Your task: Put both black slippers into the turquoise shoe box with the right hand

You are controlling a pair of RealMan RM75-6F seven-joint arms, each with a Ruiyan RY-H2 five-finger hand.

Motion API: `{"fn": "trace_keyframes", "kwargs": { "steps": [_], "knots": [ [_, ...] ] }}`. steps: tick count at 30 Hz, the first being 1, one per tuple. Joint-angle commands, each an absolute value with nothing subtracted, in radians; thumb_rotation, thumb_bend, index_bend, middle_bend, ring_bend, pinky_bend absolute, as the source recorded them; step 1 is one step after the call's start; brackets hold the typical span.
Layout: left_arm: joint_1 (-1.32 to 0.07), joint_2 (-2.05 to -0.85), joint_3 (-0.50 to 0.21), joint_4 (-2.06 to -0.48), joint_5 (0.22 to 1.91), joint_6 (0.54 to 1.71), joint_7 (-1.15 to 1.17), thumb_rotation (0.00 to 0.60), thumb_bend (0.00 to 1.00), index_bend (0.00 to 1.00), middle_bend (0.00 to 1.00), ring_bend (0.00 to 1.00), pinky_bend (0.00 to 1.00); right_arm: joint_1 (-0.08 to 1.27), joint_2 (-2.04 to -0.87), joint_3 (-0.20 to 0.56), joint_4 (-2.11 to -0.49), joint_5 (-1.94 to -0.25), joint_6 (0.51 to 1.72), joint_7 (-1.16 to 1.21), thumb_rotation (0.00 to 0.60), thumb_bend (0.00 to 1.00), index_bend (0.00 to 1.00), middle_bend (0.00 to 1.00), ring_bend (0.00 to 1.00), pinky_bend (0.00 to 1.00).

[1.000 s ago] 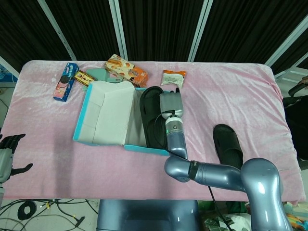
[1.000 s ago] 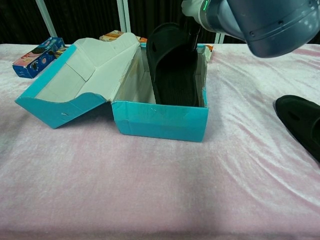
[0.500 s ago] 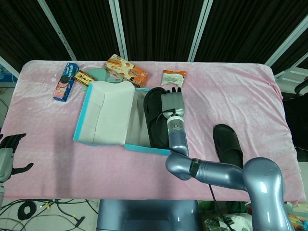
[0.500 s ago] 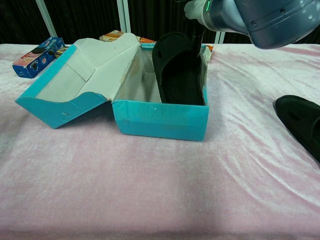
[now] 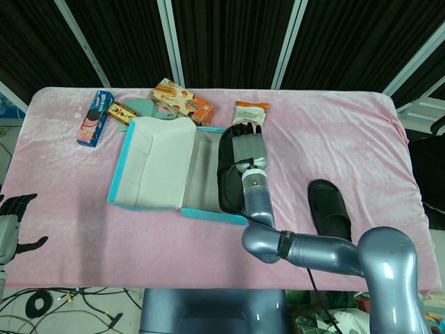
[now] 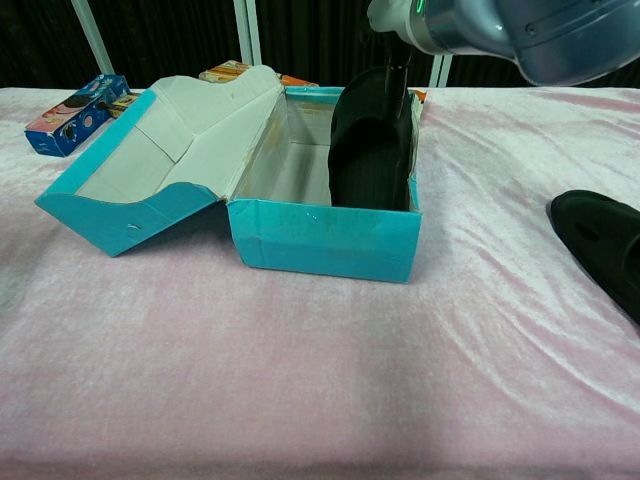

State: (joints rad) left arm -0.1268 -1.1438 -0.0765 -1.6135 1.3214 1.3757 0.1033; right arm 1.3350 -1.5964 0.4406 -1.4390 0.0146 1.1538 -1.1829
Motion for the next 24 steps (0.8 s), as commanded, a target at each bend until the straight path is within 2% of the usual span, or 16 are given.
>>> {"fn": "trace_keyframes", "kwargs": {
  "steps": [1, 5, 8, 10, 13, 24],
  "knots": [
    [-0.127, -1.142, -0.078, -1.615, 1.325, 1.379, 0.102, 0.6, 0.0, 0.16, 0.18, 0.12, 0.04, 1.325, -1.546, 0.441, -1.498, 0.031, 1.131, -1.206, 0.6, 0.14, 0.0, 0.05, 0.0, 0.1],
    [-0.125, -1.141, -0.078, -1.614, 1.327, 1.384, 0.099, 0.6, 0.0, 0.16, 0.18, 0.12, 0.04, 1.303, -1.425, 0.455, -1.62, 0.058, 1.064, -1.221, 0.6, 0.75, 0.04, 0.13, 0.0, 0.1],
    [-0.127, -1.143, -0.078, -1.61, 1.326, 1.379, 0.098, 0.6, 0.0, 0.16, 0.18, 0.12, 0.04, 1.285, -1.345, 0.473, -1.695, 0.071, 1.013, -1.206, 0.6, 0.97, 0.11, 0.18, 0.02, 0.1],
    [-0.13, -1.147, -0.079, -1.608, 1.326, 1.375, 0.098, 0.6, 0.0, 0.16, 0.18, 0.12, 0.04, 1.263, -1.296, 0.489, -1.738, 0.056, 0.975, -1.159, 0.6, 1.0, 0.14, 0.21, 0.02, 0.1],
    [-0.135, -1.151, -0.08, -1.608, 1.332, 1.373, 0.098, 0.6, 0.0, 0.16, 0.18, 0.12, 0.04, 1.246, -1.277, 0.493, -1.748, 0.023, 0.936, -1.095, 0.6, 1.0, 0.17, 0.23, 0.03, 0.1],
    [-0.138, -1.155, -0.075, -1.605, 1.327, 1.363, 0.106, 0.6, 0.0, 0.16, 0.18, 0.12, 0.04, 1.291, -1.388, 0.399, -1.565, -0.044, 0.904, -0.987, 0.6, 1.0, 0.19, 0.24, 0.03, 0.1]
  ]
}}
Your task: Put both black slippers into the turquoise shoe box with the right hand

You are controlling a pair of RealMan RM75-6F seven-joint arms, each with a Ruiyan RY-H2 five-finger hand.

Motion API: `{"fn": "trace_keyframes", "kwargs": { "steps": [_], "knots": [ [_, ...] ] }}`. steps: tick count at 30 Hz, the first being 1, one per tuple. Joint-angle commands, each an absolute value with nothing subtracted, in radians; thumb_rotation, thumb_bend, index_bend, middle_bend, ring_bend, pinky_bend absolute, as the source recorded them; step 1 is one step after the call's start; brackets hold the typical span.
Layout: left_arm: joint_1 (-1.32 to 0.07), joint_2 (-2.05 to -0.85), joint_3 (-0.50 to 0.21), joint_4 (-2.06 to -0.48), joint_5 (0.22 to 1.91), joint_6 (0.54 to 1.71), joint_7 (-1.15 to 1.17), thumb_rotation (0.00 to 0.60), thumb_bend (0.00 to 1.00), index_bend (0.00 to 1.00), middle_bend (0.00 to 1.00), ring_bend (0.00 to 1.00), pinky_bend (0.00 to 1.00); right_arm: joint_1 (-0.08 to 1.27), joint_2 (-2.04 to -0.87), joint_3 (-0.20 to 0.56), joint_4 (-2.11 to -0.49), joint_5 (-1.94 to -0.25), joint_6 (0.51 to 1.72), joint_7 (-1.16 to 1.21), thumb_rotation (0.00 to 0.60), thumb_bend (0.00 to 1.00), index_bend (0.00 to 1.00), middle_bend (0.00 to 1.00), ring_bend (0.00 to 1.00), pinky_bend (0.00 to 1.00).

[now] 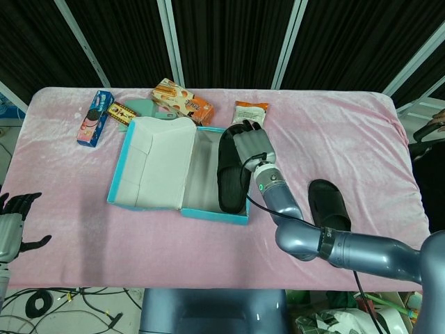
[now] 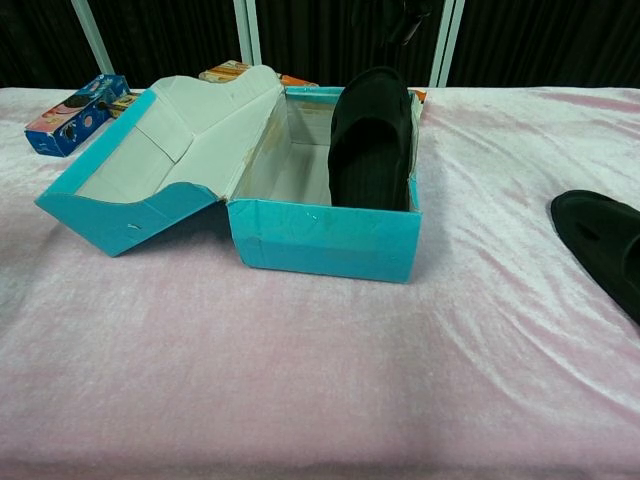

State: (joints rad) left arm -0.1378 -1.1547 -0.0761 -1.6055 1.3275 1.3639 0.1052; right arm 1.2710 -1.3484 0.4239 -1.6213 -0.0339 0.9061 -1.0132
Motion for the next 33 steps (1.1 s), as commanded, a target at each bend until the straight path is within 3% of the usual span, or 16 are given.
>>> {"fn": "trace_keyframes", "kwargs": {
  "steps": [1, 17, 33],
  "knots": [
    [-0.138, -1.156, -0.075, -1.605, 1.325, 1.362, 0.106, 0.6, 0.0, 0.16, 0.18, 0.12, 0.04, 1.298, -1.403, 0.395, -1.541, -0.042, 0.908, -0.979, 0.6, 1.0, 0.19, 0.24, 0.03, 0.1],
    [-0.135, -1.157, -0.075, -1.596, 1.303, 1.35, 0.102, 0.6, 0.0, 0.16, 0.18, 0.12, 0.04, 1.414, -1.573, 0.318, -1.302, 0.027, 0.912, -1.048, 0.6, 1.0, 0.19, 0.24, 0.03, 0.1],
    [-0.138, -1.167, -0.076, -1.58, 1.306, 1.346, 0.088, 0.6, 0.0, 0.16, 0.18, 0.12, 0.04, 1.452, -1.567, 0.273, -1.366, 0.125, 0.909, -1.163, 0.6, 1.0, 0.19, 0.27, 0.03, 0.1]
  ]
}}
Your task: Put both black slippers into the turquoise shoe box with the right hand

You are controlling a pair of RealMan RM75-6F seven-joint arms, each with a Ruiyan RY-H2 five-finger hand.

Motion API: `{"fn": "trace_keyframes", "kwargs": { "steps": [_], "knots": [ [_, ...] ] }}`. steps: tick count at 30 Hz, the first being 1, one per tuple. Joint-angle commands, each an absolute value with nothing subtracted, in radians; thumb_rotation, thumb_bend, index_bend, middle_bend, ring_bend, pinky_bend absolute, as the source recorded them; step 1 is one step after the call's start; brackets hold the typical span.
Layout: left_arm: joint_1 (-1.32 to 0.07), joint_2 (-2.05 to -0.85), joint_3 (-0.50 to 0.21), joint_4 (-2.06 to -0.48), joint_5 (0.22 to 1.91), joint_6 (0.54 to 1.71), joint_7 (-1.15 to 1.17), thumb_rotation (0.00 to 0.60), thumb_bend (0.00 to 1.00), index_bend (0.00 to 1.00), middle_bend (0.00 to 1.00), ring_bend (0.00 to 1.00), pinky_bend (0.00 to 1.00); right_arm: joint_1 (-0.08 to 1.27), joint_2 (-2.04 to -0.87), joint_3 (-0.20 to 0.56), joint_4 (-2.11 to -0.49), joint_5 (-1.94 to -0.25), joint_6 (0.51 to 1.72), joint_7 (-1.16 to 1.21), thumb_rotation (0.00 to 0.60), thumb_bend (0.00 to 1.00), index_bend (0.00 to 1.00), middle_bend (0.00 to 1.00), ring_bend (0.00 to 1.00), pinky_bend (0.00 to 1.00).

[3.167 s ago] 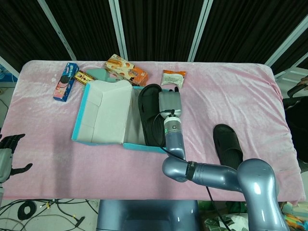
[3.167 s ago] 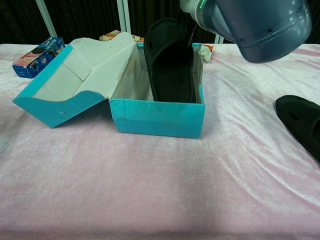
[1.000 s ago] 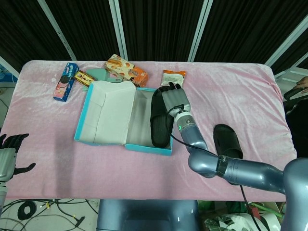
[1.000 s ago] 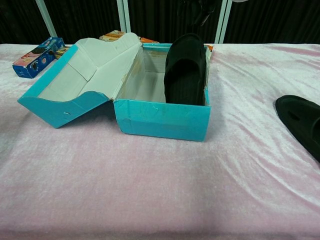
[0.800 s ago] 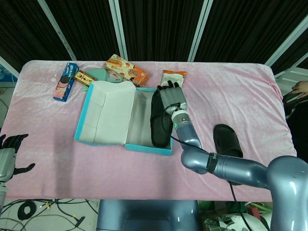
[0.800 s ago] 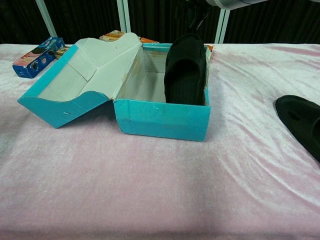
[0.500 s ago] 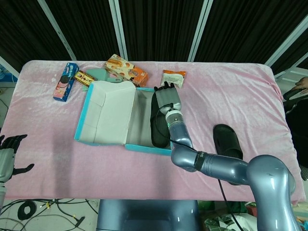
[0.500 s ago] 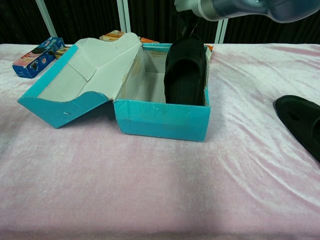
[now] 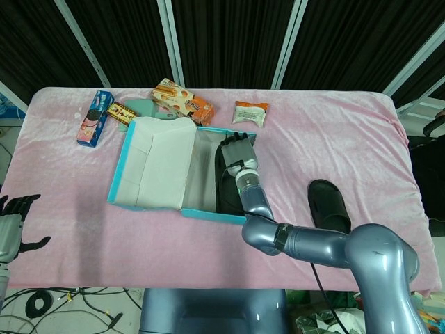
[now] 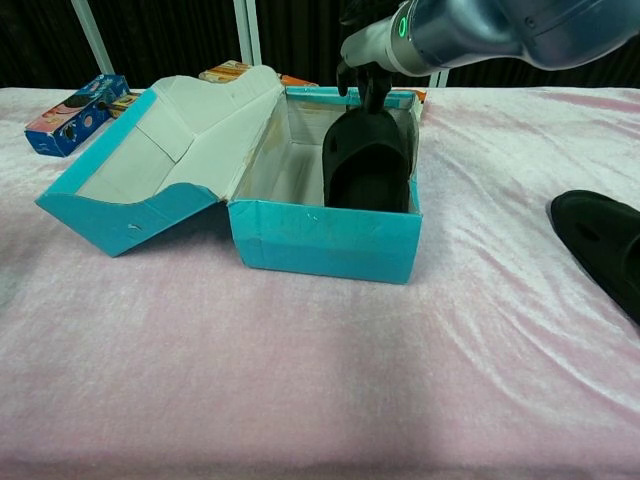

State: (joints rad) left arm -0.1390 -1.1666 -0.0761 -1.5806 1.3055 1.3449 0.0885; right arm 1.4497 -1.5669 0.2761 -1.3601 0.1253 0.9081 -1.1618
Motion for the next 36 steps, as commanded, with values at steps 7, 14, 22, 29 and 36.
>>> {"fn": "trace_keyframes", "kwargs": {
  "steps": [7, 14, 22, 29, 36],
  "knots": [
    [-0.129, -1.168, -0.07, -1.577, 1.311, 1.357, 0.081, 0.6, 0.0, 0.16, 0.18, 0.12, 0.04, 1.452, -1.583, 0.259, -1.35, 0.121, 0.916, -1.163, 0.6, 0.98, 0.19, 0.26, 0.02, 0.09],
    [-0.129, -1.171, -0.073, -1.571, 1.313, 1.358, 0.073, 0.6, 0.0, 0.16, 0.18, 0.12, 0.04, 1.411, -1.48, 0.276, -1.48, 0.049, 0.947, -1.105, 0.6, 0.37, 0.13, 0.2, 0.03, 0.09],
    [-0.138, -1.17, -0.077, -1.579, 1.34, 1.37, 0.078, 0.6, 0.0, 0.16, 0.18, 0.12, 0.04, 1.213, -1.176, 0.233, -1.865, -0.251, 0.999, -0.923, 0.6, 0.11, 0.04, 0.14, 0.02, 0.09],
    [-0.143, -1.159, -0.082, -1.608, 1.362, 1.388, 0.1, 0.6, 0.0, 0.16, 0.18, 0.12, 0.04, 0.98, -0.983, 0.129, -2.007, -0.565, 0.991, -0.714, 0.6, 0.11, 0.04, 0.13, 0.01, 0.09],
    [-0.143, -1.15, -0.08, -1.643, 1.37, 1.399, 0.129, 0.6, 0.0, 0.16, 0.18, 0.12, 0.04, 0.833, -0.901, 0.015, -1.995, -0.806, 0.975, -0.612, 0.6, 0.11, 0.04, 0.13, 0.0, 0.09]
  ]
}}
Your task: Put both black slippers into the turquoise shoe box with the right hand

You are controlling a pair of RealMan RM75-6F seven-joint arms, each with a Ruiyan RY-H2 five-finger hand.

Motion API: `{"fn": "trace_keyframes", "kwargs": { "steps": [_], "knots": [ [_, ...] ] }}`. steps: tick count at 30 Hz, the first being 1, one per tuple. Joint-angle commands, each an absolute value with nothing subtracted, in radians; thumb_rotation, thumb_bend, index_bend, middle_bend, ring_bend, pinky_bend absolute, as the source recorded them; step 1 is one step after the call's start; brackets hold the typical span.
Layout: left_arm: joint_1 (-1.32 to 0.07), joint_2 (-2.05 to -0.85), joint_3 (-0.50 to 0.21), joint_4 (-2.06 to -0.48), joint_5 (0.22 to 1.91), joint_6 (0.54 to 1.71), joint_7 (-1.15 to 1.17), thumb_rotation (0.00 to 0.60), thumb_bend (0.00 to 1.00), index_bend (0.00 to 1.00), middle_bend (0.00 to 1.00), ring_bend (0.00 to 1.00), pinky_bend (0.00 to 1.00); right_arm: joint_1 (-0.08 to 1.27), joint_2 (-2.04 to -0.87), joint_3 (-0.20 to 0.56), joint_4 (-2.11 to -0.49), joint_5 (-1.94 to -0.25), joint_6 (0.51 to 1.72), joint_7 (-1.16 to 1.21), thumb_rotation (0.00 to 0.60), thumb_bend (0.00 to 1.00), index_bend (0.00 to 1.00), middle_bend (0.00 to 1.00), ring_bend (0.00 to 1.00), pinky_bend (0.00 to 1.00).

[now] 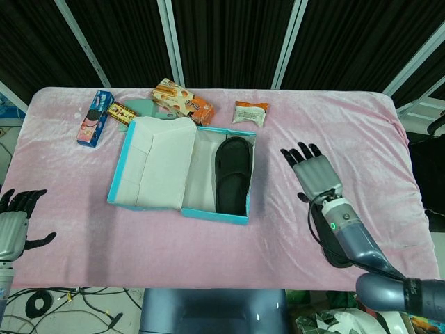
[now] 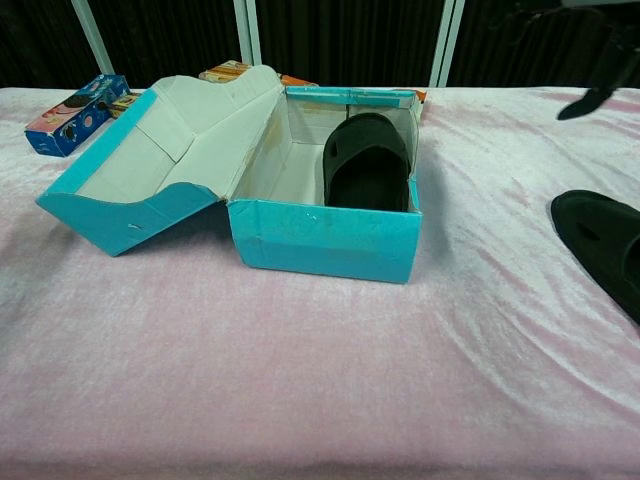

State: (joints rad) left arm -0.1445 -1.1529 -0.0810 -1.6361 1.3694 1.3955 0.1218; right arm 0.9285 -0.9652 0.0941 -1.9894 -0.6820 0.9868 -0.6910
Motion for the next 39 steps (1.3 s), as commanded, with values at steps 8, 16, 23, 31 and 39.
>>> {"fn": "trace_keyframes", "kwargs": {
  "steps": [8, 16, 23, 31, 39],
  "knots": [
    [-0.134, -1.145, -0.073, -1.67, 1.368, 1.41, 0.149, 0.6, 0.0, 0.16, 0.18, 0.12, 0.04, 0.765, -0.924, -0.054, -1.879, -0.906, 0.911, -0.554, 0.6, 0.05, 0.04, 0.13, 0.0, 0.09],
    [-0.13, -1.148, -0.066, -1.681, 1.363, 1.409, 0.163, 0.6, 0.0, 0.16, 0.18, 0.12, 0.04, 0.759, -1.044, -0.063, -1.724, -0.877, 0.862, -0.553, 0.6, 0.05, 0.04, 0.13, 0.0, 0.09],
    [-0.132, -1.155, -0.065, -1.683, 1.356, 1.4, 0.17, 0.6, 0.0, 0.16, 0.18, 0.12, 0.04, 0.796, -1.102, -0.041, -1.626, -0.81, 0.759, -0.522, 0.6, 0.1, 0.07, 0.19, 0.0, 0.09],
    [-0.13, -1.157, -0.065, -1.677, 1.349, 1.399, 0.165, 0.6, 0.0, 0.16, 0.18, 0.12, 0.04, 0.86, -1.116, -0.05, -1.542, -0.697, 0.62, -0.501, 0.6, 0.14, 0.1, 0.2, 0.0, 0.09],
    [-0.132, -1.161, -0.065, -1.673, 1.35, 1.396, 0.162, 0.6, 0.0, 0.16, 0.18, 0.12, 0.04, 0.885, -1.137, -0.085, -1.473, -0.625, 0.578, -0.482, 0.6, 0.14, 0.1, 0.19, 0.0, 0.09]
  ]
}}
